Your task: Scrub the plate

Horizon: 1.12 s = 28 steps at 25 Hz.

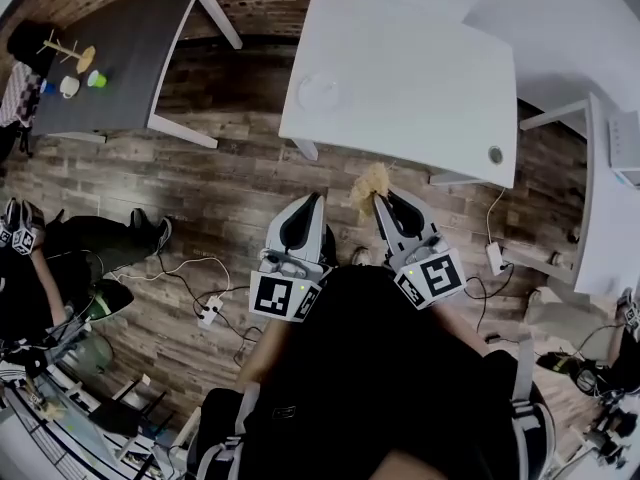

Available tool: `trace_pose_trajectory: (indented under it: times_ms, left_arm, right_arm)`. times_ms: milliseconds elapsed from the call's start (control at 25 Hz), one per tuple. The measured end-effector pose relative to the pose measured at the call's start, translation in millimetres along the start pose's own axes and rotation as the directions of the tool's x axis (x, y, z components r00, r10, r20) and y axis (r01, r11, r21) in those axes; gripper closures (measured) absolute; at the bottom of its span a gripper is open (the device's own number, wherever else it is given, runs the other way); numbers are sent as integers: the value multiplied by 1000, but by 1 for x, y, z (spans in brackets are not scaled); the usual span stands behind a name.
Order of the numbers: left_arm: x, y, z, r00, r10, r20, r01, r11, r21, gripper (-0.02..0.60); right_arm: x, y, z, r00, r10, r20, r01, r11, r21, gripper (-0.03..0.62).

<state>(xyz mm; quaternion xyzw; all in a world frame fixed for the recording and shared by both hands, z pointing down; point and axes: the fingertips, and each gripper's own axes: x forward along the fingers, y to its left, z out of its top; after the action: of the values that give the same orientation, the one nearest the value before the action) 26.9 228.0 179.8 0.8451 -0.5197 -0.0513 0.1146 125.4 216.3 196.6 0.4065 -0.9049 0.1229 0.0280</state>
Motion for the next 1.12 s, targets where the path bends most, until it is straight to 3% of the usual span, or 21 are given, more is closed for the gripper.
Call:
trace_pose_trajectory:
  times_ms: [680, 880, 1120]
  left_arm:
    - [46, 113, 23, 993, -114, -22, 114, 993, -31, 578]
    - [57, 131, 19, 987, -155, -46, 154, 988, -28, 578]
    - [64, 149, 15, 987, -150, -50, 148, 988, -44, 578]
  right_arm:
    - [117, 6, 7, 992, -118, -53, 117, 993, -8, 563]
    - [138, 1, 8, 988, -148, -52, 148, 989, -11, 563]
    - [154, -7, 9, 984, -172, -51, 172, 985, -12, 563]
